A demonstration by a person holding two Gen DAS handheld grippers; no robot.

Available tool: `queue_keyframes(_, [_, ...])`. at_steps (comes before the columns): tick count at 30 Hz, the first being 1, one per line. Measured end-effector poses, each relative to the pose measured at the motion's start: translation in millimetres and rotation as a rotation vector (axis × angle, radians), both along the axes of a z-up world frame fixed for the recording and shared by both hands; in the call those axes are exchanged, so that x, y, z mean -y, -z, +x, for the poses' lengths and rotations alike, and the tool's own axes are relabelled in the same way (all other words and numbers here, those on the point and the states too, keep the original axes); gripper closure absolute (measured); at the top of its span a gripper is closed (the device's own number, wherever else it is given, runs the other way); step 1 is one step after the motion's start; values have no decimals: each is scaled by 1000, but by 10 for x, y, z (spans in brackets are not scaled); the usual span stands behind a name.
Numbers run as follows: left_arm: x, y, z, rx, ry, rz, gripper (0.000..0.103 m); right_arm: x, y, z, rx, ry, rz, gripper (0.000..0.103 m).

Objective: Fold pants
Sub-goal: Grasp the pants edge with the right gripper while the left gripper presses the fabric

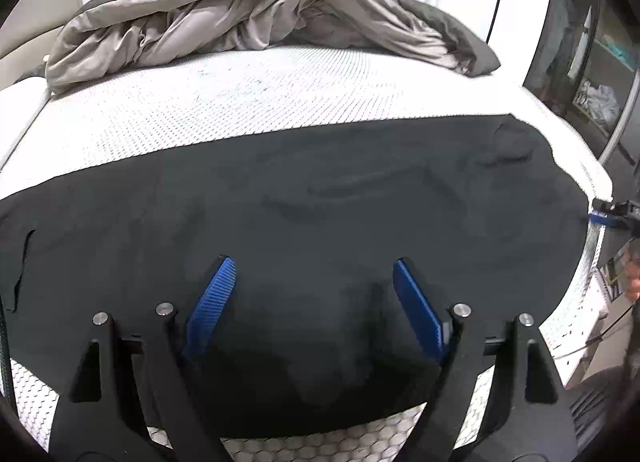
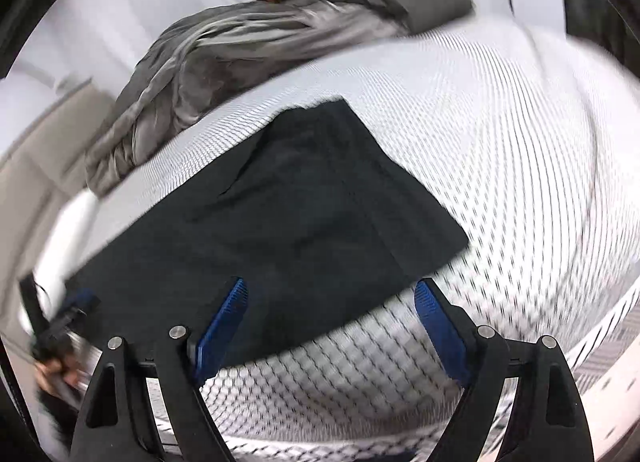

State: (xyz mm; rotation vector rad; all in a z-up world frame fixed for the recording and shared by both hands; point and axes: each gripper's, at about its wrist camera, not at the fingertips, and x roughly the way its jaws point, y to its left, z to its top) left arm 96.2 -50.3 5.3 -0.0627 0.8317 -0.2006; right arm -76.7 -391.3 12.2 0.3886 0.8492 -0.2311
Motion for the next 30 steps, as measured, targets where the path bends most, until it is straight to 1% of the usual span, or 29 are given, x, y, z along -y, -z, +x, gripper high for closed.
queue_keyframes(1, [9,-8,9,4,-5,-4,21,99,69,-9,4,11,72,16])
queue_keyframes(2, [15,-13,14,2,-8,-8,21,150,104,-2,15,25,111,16])
queue_keyframes(3, [21,-7,24,-6,-6,-12,19,206,144,21,35,45,145,16])
queue_keyframes(4, [24,2,33,-10,-1,-15,17,291,195,89,75,65,194,16])
queue_keyframes(5, [26,7,38,-10,-3,-15,10,339,219,138,102,77,215,16])
queue_keyframes(6, [20,10,34,-10,-6,-11,0,372,239,187,151,103,236,16])
queue_keyframes(8, [10,22,28,-2,-7,-7,1,450,252,320,211,138,260,17])
queue_keyframes(9, [7,39,34,-4,-6,-8,1,465,245,367,233,157,257,22])
queue_keyframes(10, [-2,62,40,-10,-7,-10,1,471,232,431,261,188,235,25])
queue_keyframes(12, [-22,130,63,-17,-9,-27,1,459,225,503,272,233,210,35])
queue_keyframes(13, [-24,163,72,-21,-4,-33,1,453,221,543,268,254,194,39])
queue_keyframes(15, [-10,230,105,-38,10,-28,1,467,201,623,257,274,160,65])
queue_keyframes(16, [2,242,119,-45,13,-20,1,452,175,652,256,293,134,70])
queue_keyframes(17, [16,240,121,-44,20,-14,1,439,170,710,256,296,126,77])
queue_keyframes(18, [20,227,111,-37,32,-15,1,431,138,751,264,296,119,87])
queue_keyframes(20, [4,204,112,-32,31,-24,1,253,-58,728,299,251,88,89])
queue_keyframes(21, [-11,188,119,-32,31,-33,1,87,-185,777,332,189,84,89])
queue_keyframes(22, [-27,177,118,-33,33,-44,1,-34,-269,683,347,146,77,89])
queue_keyframes(23, [-46,161,116,-32,32,-51,1,-284,-375,762,366,50,69,89])
queue_keyframes(24, [-64,144,119,-29,28,-57,1,-579,-463,824,385,-73,78,89])
queue_keyframes(25, [-92,127,123,-27,19,-66,1,-757,-491,859,393,-150,96,88])
queue_keyframes(26, [-123,111,131,-28,8,-77,1,-1018,-497,921,386,-266,126,77])
queue_keyframes(27, [-172,96,143,-29,-4,-95,1,-1283,-466,1003,350,-381,164,44])
queue_keyframes(28, [-236,83,153,-28,-18,-120,1,-1523,-399,1075,301,-499,220,32])
queue_keyframes(29, [-296,73,167,-29,-31,-139,1,-1761,-306,1125,265,-592,253,24])
queue_keyframes(30, [-370,70,191,-35,-55,-159,1,-1914,-245,1131,240,-633,239,24])
